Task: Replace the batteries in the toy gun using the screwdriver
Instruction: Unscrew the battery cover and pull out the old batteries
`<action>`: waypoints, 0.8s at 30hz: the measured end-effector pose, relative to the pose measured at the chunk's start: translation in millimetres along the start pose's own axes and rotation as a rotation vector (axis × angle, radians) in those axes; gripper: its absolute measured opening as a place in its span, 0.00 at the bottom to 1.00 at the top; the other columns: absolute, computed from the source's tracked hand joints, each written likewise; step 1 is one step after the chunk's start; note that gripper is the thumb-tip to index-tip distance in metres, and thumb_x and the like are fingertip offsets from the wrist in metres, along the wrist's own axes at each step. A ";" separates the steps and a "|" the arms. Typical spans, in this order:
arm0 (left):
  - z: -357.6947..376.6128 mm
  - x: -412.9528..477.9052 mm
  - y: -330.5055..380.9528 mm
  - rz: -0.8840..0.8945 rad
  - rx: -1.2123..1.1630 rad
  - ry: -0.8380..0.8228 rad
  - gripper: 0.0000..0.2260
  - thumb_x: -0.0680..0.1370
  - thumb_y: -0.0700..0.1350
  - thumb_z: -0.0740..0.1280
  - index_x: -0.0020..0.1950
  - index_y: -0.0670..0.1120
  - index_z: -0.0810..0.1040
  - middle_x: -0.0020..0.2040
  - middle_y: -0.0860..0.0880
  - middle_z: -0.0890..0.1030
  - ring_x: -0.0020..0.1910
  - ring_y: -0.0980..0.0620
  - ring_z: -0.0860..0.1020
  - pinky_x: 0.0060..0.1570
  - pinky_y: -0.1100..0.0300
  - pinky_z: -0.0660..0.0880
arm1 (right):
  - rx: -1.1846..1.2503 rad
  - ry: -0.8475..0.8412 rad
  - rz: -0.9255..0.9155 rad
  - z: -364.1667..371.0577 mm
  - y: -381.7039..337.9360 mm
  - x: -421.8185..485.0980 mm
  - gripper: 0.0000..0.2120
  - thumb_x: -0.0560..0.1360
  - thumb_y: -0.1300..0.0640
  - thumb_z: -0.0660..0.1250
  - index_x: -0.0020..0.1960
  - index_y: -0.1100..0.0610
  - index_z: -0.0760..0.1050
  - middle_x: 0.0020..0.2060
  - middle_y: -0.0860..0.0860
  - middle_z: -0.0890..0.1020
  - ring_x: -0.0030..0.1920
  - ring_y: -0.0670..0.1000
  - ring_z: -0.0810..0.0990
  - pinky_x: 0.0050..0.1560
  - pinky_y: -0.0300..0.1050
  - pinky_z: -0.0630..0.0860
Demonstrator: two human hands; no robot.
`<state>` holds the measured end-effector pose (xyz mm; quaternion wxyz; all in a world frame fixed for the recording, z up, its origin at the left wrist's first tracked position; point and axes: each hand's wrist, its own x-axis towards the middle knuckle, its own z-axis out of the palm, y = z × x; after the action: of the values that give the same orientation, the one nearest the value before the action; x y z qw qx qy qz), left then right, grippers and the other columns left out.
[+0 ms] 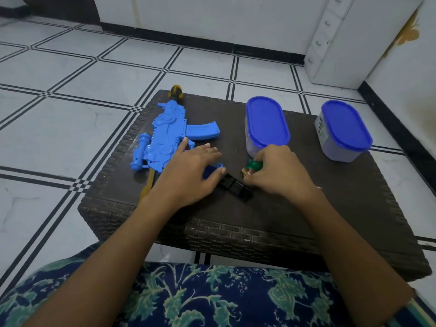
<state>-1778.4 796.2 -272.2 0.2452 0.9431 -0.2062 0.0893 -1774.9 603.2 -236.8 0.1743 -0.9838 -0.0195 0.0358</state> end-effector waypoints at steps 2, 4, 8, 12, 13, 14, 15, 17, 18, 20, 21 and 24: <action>-0.5 -0.5 0.7 -0.002 0.022 -0.015 0.21 0.77 0.56 0.60 0.65 0.46 0.77 0.66 0.50 0.77 0.71 0.53 0.68 0.75 0.45 0.49 | -0.005 0.006 0.021 2.5 0.3 1.6 0.12 0.66 0.50 0.75 0.39 0.58 0.77 0.35 0.54 0.77 0.41 0.56 0.77 0.32 0.43 0.67; -1.3 -1.1 0.1 -0.009 0.039 -0.024 0.17 0.79 0.52 0.62 0.64 0.46 0.77 0.65 0.50 0.78 0.71 0.53 0.68 0.76 0.46 0.48 | -0.007 0.013 0.030 3.9 1.6 3.5 0.15 0.65 0.49 0.76 0.40 0.58 0.77 0.36 0.54 0.76 0.41 0.56 0.77 0.31 0.43 0.66; -3.3 -2.0 -1.7 -0.028 0.050 -0.041 0.15 0.79 0.50 0.62 0.64 0.47 0.77 0.65 0.50 0.77 0.71 0.53 0.68 0.74 0.49 0.47 | -0.014 -0.009 0.040 4.5 1.5 6.2 0.18 0.65 0.47 0.78 0.40 0.57 0.74 0.37 0.53 0.76 0.42 0.56 0.77 0.33 0.43 0.66; -2.3 -4.9 -4.0 -0.020 0.054 -0.033 0.16 0.80 0.51 0.61 0.65 0.47 0.77 0.66 0.50 0.77 0.71 0.53 0.68 0.74 0.51 0.49 | -0.032 0.013 0.036 6.8 -1.6 7.0 0.16 0.66 0.49 0.77 0.41 0.57 0.74 0.39 0.54 0.77 0.43 0.56 0.78 0.35 0.45 0.69; -1.8 -5.8 -5.1 -0.021 0.053 -0.020 0.16 0.80 0.51 0.61 0.65 0.47 0.76 0.66 0.50 0.77 0.71 0.53 0.68 0.74 0.51 0.49 | -0.035 0.032 0.029 7.1 -2.5 6.9 0.15 0.66 0.49 0.77 0.41 0.57 0.74 0.39 0.55 0.78 0.42 0.55 0.78 0.34 0.44 0.68; -1.7 -6.7 -6.7 -0.024 0.056 -0.002 0.17 0.79 0.52 0.62 0.65 0.47 0.76 0.66 0.50 0.76 0.70 0.53 0.68 0.74 0.51 0.49 | -0.030 0.056 0.019 7.2 -4.4 6.1 0.15 0.66 0.49 0.76 0.39 0.58 0.73 0.37 0.54 0.77 0.40 0.55 0.77 0.33 0.43 0.67; -1.3 -7.3 -8.0 -0.033 0.061 0.015 0.17 0.79 0.52 0.62 0.65 0.47 0.76 0.67 0.50 0.76 0.70 0.53 0.69 0.74 0.51 0.51 | -0.009 0.084 0.008 6.8 -7.2 4.7 0.17 0.66 0.48 0.76 0.36 0.58 0.71 0.34 0.53 0.75 0.36 0.53 0.75 0.30 0.43 0.64; -2.1 -8.5 -10.3 -0.077 0.078 0.041 0.17 0.79 0.52 0.62 0.65 0.47 0.76 0.69 0.49 0.74 0.70 0.52 0.69 0.74 0.49 0.55 | 0.088 0.145 -0.041 7.4 -15.1 3.0 0.22 0.66 0.44 0.77 0.32 0.58 0.69 0.28 0.51 0.71 0.31 0.49 0.69 0.28 0.45 0.62; -3.4 -9.1 -10.8 -0.104 0.089 0.060 0.17 0.78 0.52 0.63 0.65 0.47 0.76 0.70 0.48 0.73 0.70 0.51 0.69 0.73 0.48 0.57 | 0.151 0.168 -0.074 8.2 -19.6 2.6 0.23 0.65 0.42 0.77 0.33 0.59 0.71 0.27 0.51 0.71 0.30 0.49 0.69 0.28 0.45 0.64; -7.0 -10.5 -10.5 -0.152 0.115 0.127 0.17 0.78 0.49 0.64 0.65 0.45 0.76 0.70 0.46 0.72 0.69 0.48 0.69 0.71 0.46 0.62 | 0.231 0.175 -0.140 11.1 -27.9 2.6 0.23 0.65 0.39 0.76 0.33 0.58 0.74 0.28 0.51 0.73 0.32 0.48 0.70 0.30 0.45 0.65; -9.5 -12.2 -10.0 -0.184 0.131 0.167 0.17 0.77 0.48 0.64 0.64 0.44 0.76 0.70 0.44 0.72 0.69 0.46 0.70 0.69 0.46 0.64 | 0.235 0.160 -0.175 13.0 -31.9 2.2 0.23 0.64 0.38 0.76 0.33 0.56 0.73 0.29 0.49 0.72 0.33 0.47 0.69 0.30 0.44 0.64; -16.9 -18.8 -8.6 -0.340 0.180 0.258 0.18 0.76 0.48 0.64 0.63 0.41 0.76 0.65 0.42 0.75 0.63 0.42 0.72 0.58 0.48 0.71 | 0.154 0.086 -0.250 18.7 -41.4 0.8 0.24 0.62 0.35 0.76 0.43 0.54 0.79 0.39 0.47 0.78 0.41 0.46 0.74 0.39 0.43 0.73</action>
<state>-1792.7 817.9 -266.3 0.1959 0.9631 -0.0025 0.1846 -1776.6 648.5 -240.1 0.2531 -0.9581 -0.1316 -0.0269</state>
